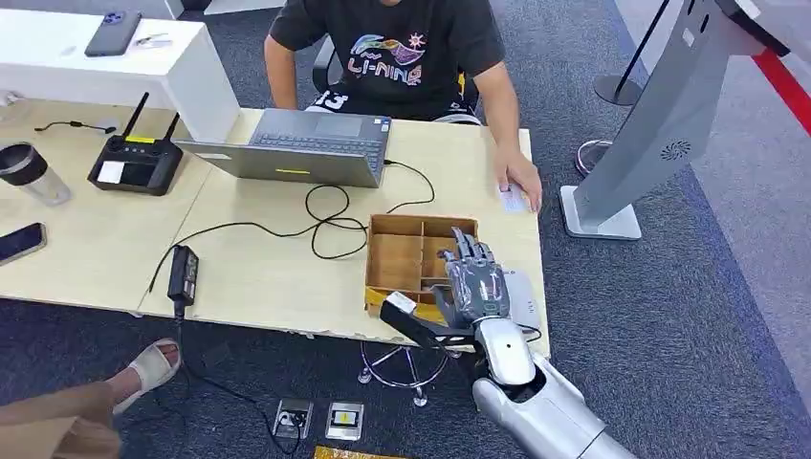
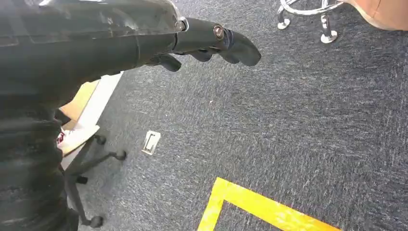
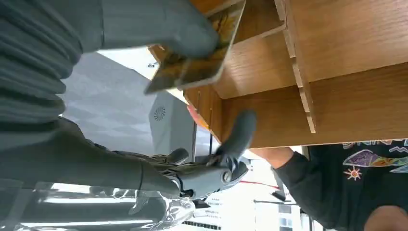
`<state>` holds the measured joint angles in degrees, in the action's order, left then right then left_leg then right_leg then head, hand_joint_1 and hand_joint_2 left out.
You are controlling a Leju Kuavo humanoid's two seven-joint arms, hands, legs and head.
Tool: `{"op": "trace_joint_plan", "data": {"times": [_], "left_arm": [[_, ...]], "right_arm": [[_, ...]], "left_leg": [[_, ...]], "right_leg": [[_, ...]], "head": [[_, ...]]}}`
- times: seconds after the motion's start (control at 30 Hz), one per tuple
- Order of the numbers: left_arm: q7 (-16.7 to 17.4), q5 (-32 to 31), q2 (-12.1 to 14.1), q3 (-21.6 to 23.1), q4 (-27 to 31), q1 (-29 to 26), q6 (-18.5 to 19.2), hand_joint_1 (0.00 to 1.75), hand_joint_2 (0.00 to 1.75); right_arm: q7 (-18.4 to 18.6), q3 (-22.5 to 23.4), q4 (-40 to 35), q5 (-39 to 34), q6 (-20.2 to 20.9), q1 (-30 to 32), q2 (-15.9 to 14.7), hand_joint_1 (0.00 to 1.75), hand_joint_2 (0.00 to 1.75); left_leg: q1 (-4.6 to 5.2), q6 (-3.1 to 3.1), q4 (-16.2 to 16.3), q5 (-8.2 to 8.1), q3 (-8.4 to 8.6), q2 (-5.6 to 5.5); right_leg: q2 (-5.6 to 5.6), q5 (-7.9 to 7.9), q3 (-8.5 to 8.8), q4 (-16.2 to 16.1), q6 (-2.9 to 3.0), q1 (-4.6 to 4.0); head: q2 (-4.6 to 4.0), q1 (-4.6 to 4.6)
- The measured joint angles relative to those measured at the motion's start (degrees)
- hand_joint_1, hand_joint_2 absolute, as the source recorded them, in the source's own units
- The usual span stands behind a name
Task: Pass the card to the sensor for recognition and then transmit it.
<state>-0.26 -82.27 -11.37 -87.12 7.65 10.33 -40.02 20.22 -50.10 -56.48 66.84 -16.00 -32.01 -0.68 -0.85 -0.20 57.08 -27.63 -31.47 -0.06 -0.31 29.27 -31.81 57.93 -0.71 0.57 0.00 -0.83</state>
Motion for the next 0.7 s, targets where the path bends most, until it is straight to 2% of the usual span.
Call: {"op": "trace_joint_plan", "data": {"times": [0.1,0.23,0.27,0.4,0.7], "left_arm": [[0.00,0.00,0.00,0.00,0.00,0.00,0.00,0.00,1.75],[-0.13,-0.09,0.00,0.00,0.00,0.00,0.00,0.00,1.75],[-0.18,-0.17,0.00,0.00,0.00,0.00,0.00,0.00,1.75],[-1.29,-0.59,0.00,0.00,0.00,0.00,0.00,0.00,1.75],[-2.10,-1.14,0.00,0.02,-0.02,-0.03,0.00,0.00,1.75]], "right_arm": [[0.02,-0.02,0.46,0.02,-0.07,0.00,0.11,1.62,1.75],[0.17,-0.02,0.57,0.02,-0.18,0.01,0.09,1.57,1.75],[0.28,0.00,0.57,0.02,-0.18,0.03,0.09,1.62,1.75],[1.09,0.00,0.57,0.02,-0.18,0.33,-0.13,1.55,1.75],[2.16,0.11,0.53,0.20,-0.29,1.20,-0.77,1.57,1.75]], "left_leg": [[0.00,0.00,0.00,0.00,0.00,0.00],[0.00,0.00,0.00,0.00,0.01,0.00],[0.00,0.00,0.00,0.00,0.00,0.00],[0.00,0.00,0.00,0.00,0.01,0.00],[0.00,0.00,0.00,0.00,0.05,0.02]], "right_leg": [[0.01,0.00,-0.01,0.00,0.00,0.00],[0.01,0.00,-0.01,0.00,0.00,0.00],[0.01,0.00,-0.01,0.00,0.00,0.00],[0.01,0.00,-0.01,0.00,0.00,0.00],[0.04,0.00,0.00,0.00,0.00,0.00]], "head": [[0.00,0.00],[0.00,0.00],[0.00,0.00],[0.00,0.00],[0.00,0.00]]}}
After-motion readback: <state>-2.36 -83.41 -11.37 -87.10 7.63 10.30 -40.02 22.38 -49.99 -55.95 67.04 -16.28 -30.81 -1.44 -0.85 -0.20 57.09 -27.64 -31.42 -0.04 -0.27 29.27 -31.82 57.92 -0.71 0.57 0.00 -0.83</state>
